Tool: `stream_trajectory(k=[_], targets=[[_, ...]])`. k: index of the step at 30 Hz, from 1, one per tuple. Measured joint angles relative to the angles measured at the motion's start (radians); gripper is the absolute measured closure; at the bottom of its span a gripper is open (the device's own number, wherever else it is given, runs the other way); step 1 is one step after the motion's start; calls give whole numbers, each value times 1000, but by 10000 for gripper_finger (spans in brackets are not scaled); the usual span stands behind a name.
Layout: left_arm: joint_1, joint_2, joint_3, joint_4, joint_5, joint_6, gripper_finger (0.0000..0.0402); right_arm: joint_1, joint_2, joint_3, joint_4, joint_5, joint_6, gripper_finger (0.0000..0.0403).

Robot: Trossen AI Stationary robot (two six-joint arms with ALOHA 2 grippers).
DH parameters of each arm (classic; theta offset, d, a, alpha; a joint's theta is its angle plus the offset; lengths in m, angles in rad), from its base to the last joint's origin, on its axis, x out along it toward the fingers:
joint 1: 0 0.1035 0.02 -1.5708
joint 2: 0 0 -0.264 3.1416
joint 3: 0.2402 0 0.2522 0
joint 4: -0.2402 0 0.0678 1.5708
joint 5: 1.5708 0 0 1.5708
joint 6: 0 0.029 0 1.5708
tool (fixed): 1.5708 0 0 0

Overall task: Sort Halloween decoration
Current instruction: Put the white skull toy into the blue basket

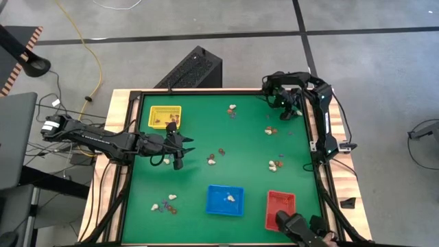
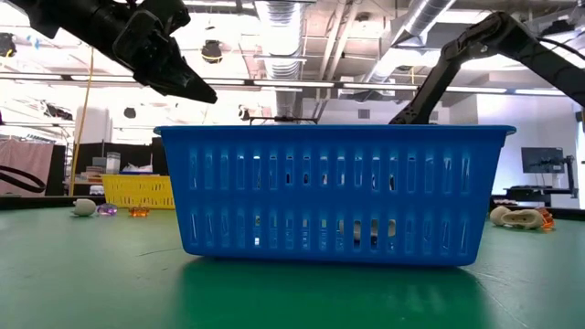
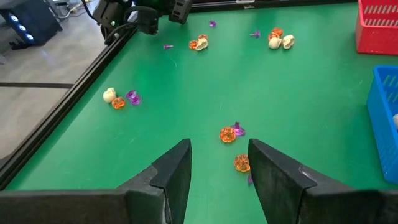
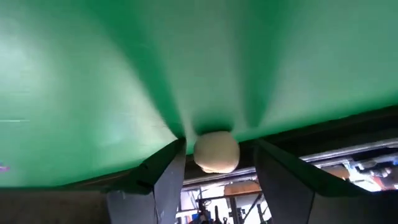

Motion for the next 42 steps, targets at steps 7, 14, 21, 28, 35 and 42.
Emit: stream_trajectory(k=[7, 14, 21, 28, 35, 42], targets=[[0, 0, 0, 0, -4, 0, 252, -6, 0, 0, 2, -14, -37, 196], [0, 0, 0, -2, -6, 0, 252, -6, 0, 0, 1, -38, -50, 252], [0, 0, 0, -3, -7, 0, 252, -4, 0, -1, -17, -37, -44, 275], [0, 0, 0, -4, -8, 0, 253, 35, -34, 12, -50, -37, -42, 270], [0, 0, 0, 0, -9, 8, 252, 139, -136, 93, -96, -175, -7, 270], [0, 0, 0, 1, -7, 8, 252, 350, -296, 147, -82, -457, 89, 270]])
